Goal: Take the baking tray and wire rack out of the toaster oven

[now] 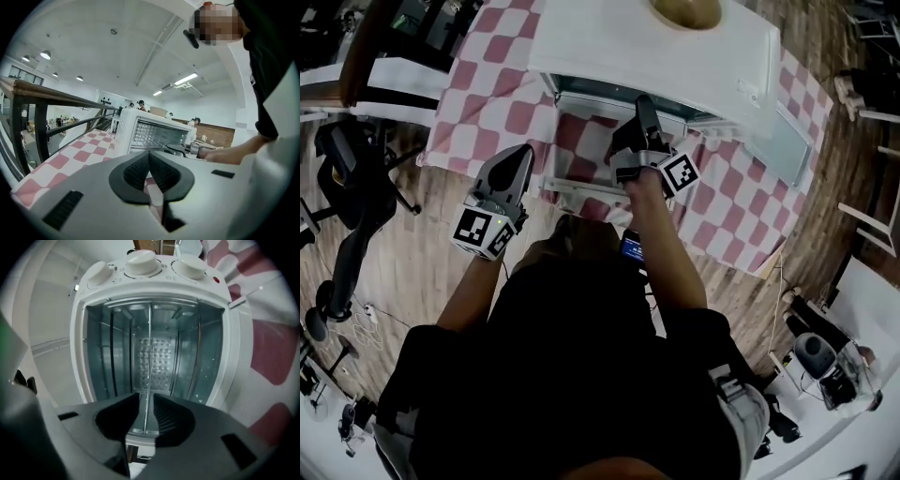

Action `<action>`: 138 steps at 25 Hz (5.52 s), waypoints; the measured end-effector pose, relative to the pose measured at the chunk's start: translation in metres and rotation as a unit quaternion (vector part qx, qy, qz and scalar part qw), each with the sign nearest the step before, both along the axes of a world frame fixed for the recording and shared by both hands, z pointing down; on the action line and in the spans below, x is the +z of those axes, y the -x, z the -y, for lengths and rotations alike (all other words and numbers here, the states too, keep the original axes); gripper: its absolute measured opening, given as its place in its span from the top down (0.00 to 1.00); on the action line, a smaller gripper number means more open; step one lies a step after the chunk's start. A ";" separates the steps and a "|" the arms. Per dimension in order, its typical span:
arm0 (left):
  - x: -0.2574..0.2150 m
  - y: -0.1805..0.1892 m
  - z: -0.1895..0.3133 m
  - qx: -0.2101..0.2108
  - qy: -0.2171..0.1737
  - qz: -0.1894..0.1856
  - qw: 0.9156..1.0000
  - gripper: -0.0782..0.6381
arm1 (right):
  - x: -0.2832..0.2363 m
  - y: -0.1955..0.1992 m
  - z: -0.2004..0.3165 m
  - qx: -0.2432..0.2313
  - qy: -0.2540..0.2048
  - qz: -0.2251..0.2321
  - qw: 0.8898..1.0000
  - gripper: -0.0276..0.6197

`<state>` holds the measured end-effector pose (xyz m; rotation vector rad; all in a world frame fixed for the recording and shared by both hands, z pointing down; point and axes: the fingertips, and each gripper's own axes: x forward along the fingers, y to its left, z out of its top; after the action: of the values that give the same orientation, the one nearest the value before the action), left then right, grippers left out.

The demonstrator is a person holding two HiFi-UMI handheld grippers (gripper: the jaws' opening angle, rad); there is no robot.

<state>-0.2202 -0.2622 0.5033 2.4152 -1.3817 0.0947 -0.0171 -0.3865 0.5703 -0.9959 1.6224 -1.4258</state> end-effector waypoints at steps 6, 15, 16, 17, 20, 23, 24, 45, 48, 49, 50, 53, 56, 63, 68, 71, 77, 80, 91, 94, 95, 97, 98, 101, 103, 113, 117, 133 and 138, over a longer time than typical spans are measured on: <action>0.011 0.006 0.011 -0.008 0.017 -0.001 1.000 0.90 | 0.003 0.012 0.031 -0.009 -0.008 0.006 1.000 0.83; 0.017 0.016 0.022 -0.017 0.027 -0.004 0.999 0.90 | -0.001 0.013 0.075 0.006 -0.016 0.015 1.000 0.85; 0.018 0.017 0.023 -0.017 0.028 -0.004 0.999 0.90 | -0.002 0.013 0.078 0.007 -0.017 0.015 1.000 0.86; 0.018 0.017 0.023 -0.017 0.029 -0.003 0.999 0.90 | -0.003 0.013 0.080 0.007 -0.018 0.015 1.000 0.87; 0.015 0.017 0.023 -0.015 0.027 -0.004 1.000 0.90 | -0.002 0.013 0.083 0.004 -0.015 0.011 1.000 0.93; 0.013 0.016 0.021 -0.012 0.025 -0.006 1.000 0.90 | -0.002 0.013 0.082 0.000 -0.013 0.017 1.000 0.93; 0.011 0.015 0.020 -0.010 0.024 -0.006 1.000 0.90 | -0.002 0.013 0.081 -0.002 -0.012 0.020 1.000 0.94; -0.010 0.011 -0.063 0.022 0.005 -0.030 0.999 0.90 | 0.002 0.023 -0.081 -0.021 0.010 0.034 0.999 0.95; -0.014 0.009 -0.081 0.029 -0.003 -0.033 0.999 0.90 | 0.005 0.024 -0.115 -0.024 0.018 0.038 0.999 0.95; -0.016 0.009 -0.088 0.030 -0.006 -0.034 0.999 0.90 | 0.006 0.024 -0.126 -0.023 0.020 0.039 0.999 0.95; -0.018 0.010 -0.094 0.032 -0.009 -0.034 0.999 0.90 | 0.006 0.024 -0.137 -0.023 0.021 0.040 0.999 0.95; -0.022 0.012 -0.116 0.039 -0.015 -0.034 0.999 0.90 | -0.004 0.025 -0.168 -0.026 0.009 0.038 0.999 0.95; -0.024 0.015 -0.140 0.044 -0.016 -0.037 0.998 0.90 | -0.017 0.025 -0.195 -0.027 -0.003 0.036 0.999 0.95; -0.035 0.009 -0.183 0.064 -0.030 -0.043 0.997 0.90 | -0.051 0.012 -0.251 -0.022 -0.028 0.026 0.999 0.95; -0.044 -0.005 -0.197 0.085 -0.046 -0.053 0.994 0.90 | -0.063 -0.021 -0.289 0.003 -0.036 0.000 0.999 0.95; -0.050 -0.021 -0.203 0.104 -0.054 -0.058 0.991 0.90 | -0.068 -0.046 -0.308 0.027 -0.041 -0.011 0.999 0.95; -0.056 -0.061 -0.213 0.150 -0.057 -0.064 0.985 0.90 | -0.074 -0.098 -0.345 0.082 -0.040 -0.013 0.996 0.95; -0.055 -0.085 -0.217 0.176 -0.056 -0.064 0.981 0.90 | -0.072 -0.126 -0.363 0.107 -0.037 -0.014 0.993 0.95; -0.046 -0.205 -0.193 0.214 -0.034 -0.048 0.975 0.90 | -0.047 -0.251 -0.373 0.153 -0.016 -0.012 0.988 0.95; -0.037 -0.242 -0.186 0.211 -0.020 -0.042 0.976 0.90 | -0.035 -0.292 -0.367 0.156 -0.007 -0.011 0.988 0.95; -0.034 -0.254 -0.182 0.209 -0.015 -0.040 0.977 0.90 | -0.030 -0.305 -0.363 0.155 -0.004 -0.010 0.988 0.95; -0.028 -0.278 -0.175 0.204 -0.007 -0.037 0.978 0.90 | -0.021 -0.330 -0.354 0.152 0.005 -0.006 0.988 0.95; -0.026 -0.289 -0.171 0.200 -0.003 -0.035 0.979 0.90 | -0.015 -0.342 -0.349 0.149 0.009 -0.006 0.989 0.95; -0.018 -0.324 -0.160 0.192 0.009 -0.031 0.981 0.90 | 0.001 -0.374 -0.332 0.137 0.022 -0.005 0.990 0.95; -0.010 -0.345 -0.153 0.186 0.018 -0.026 0.982 0.90 | 0.014 -0.389 -0.319 0.126 0.028 0.000 0.992 0.95; 0.022 -0.399 -0.129 0.148 0.044 -0.005 0.988 0.90 | 0.077 -0.425 -0.265 0.081 0.068 0.036 0.994 0.95; 0.035 -0.407 -0.126 0.135 0.059 0.001 0.989 0.90 | 0.092 -0.427 -0.253 0.072 0.089 0.052 0.992 0.95; 0.037 -0.415 -0.120 0.115 0.071 -0.001 0.991 0.90 | 0.117 -0.433 -0.225 0.079 0.146 0.054 0.985 0.95; 0.036 -0.410 -0.121 0.110 0.072 -0.008 0.991 0.90 | 0.120 -0.429 -0.224 0.071 0.174 0.010 0.982 0.95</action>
<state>0.1899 -0.1408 0.5397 2.4314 -1.0600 0.2227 0.4118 -0.1627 0.6903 -1.2617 1.2829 -1.6461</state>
